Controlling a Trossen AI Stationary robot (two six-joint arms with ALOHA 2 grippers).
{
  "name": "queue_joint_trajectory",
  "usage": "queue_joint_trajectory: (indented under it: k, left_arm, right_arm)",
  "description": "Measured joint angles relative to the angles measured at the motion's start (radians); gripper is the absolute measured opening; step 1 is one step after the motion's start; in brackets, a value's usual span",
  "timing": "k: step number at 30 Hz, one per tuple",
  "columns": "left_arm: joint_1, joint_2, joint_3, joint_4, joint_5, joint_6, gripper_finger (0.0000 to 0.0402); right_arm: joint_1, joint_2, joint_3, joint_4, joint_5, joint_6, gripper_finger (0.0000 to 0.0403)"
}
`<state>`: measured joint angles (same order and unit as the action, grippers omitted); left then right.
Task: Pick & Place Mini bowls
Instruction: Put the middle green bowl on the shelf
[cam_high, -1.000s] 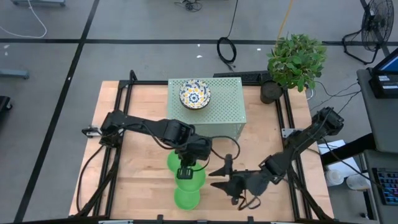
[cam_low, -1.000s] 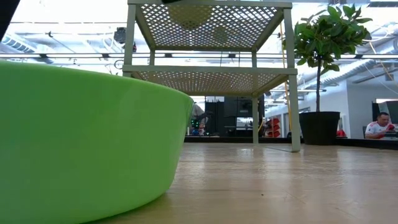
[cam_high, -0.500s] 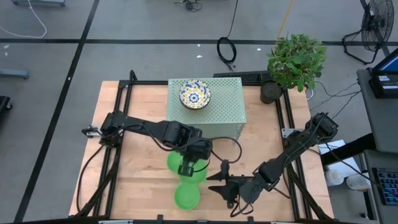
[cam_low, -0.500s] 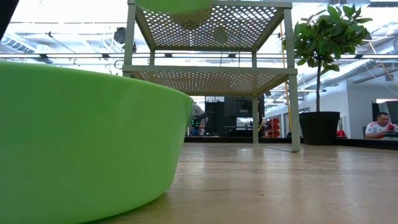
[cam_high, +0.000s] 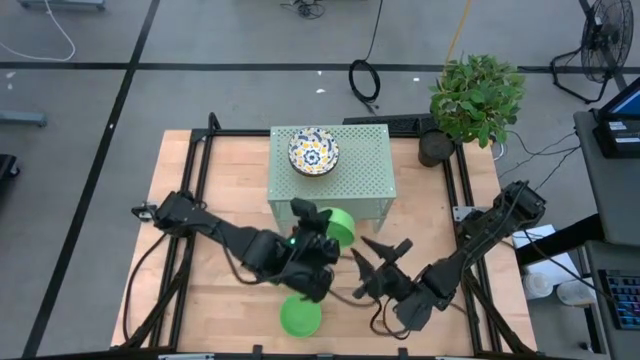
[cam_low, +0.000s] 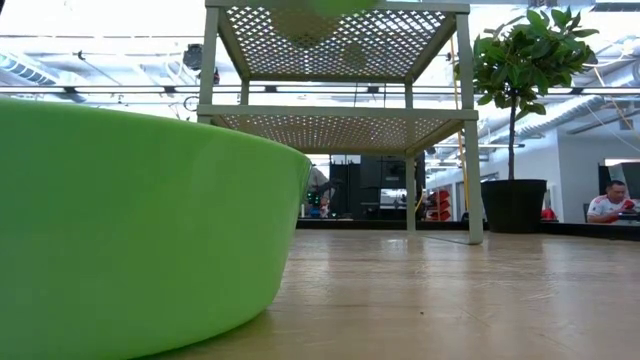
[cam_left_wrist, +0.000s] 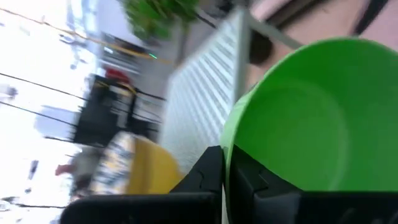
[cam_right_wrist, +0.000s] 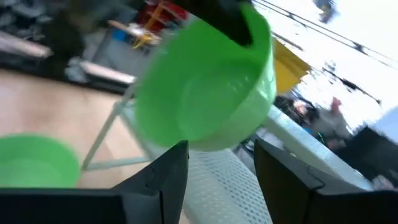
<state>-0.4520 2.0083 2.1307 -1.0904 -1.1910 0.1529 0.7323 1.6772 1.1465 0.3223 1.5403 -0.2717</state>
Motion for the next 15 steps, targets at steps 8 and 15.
queue_joint_trajectory:
  k: [8, 15]
  left_arm:
    - [-0.048, 0.0, 0.0, 0.168, -0.161, 0.157, 0.0005]
    - [-0.045, 0.0, 0.0, 0.147, -0.265, 0.144, 0.0005]
  right_arm:
    - [-0.037, 0.0, 0.0, 0.279, -0.041, -0.167, 0.0169]
    - [-0.051, 0.0, 0.0, 0.492, -0.052, -0.363, 0.0169]
